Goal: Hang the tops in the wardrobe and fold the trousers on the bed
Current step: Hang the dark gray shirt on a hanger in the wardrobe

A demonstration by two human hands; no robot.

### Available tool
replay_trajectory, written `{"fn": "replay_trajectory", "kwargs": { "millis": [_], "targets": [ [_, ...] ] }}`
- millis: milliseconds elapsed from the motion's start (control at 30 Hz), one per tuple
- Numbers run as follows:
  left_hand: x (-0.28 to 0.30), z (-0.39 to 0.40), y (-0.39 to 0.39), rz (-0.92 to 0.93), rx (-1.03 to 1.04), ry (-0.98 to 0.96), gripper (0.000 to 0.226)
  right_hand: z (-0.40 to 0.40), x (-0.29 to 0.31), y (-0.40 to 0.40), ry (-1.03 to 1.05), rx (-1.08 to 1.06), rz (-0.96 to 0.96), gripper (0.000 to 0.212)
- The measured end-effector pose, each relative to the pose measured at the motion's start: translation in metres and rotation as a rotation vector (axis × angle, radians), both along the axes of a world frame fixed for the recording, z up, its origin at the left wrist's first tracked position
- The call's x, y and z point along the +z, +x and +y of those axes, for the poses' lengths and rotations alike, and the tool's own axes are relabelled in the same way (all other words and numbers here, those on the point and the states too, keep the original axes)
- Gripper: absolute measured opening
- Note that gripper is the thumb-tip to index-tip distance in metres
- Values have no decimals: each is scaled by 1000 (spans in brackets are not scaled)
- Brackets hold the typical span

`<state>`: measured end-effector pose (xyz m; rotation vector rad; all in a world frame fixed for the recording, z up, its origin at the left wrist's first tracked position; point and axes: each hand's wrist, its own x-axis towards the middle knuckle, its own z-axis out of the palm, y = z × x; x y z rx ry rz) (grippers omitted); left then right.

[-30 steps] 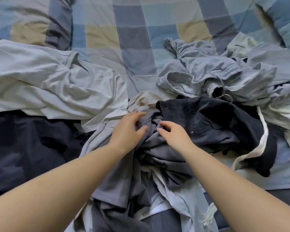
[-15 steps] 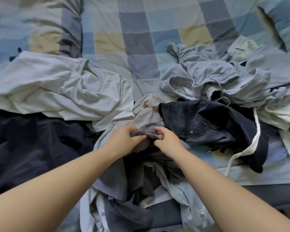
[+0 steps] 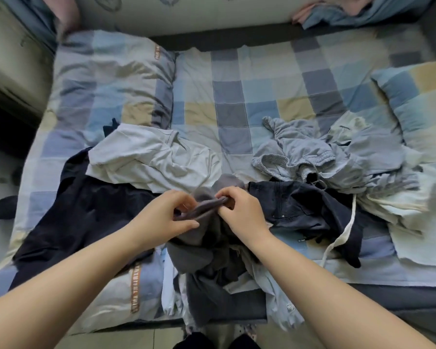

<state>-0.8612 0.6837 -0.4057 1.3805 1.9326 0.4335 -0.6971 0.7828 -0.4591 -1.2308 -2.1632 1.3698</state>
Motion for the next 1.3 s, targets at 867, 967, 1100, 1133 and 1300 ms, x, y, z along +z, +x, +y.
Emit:
{"fn": "replay_trajectory", "kwargs": {
  "millis": [867, 967, 1100, 1133, 1300],
  "targets": [
    [244, -26, 104, -149, -208, 685, 22, -63, 279, 127, 499, -17, 51, 39],
    [263, -31, 105, -197, -323, 719, 36, -74, 287, 142, 518, -117, -72, 21],
    [281, -36, 106, -301, -398, 707, 32, -109, 298, 151, 380, -278, 129, 16],
    [284, -38, 106, -322, -422, 713, 32, -120, 302, 152, 341, -333, 210, 19],
    [294, -46, 118, -389, -628, 583, 26, -175, 315, 156, 281, -530, 476, 26]
  ]
}}
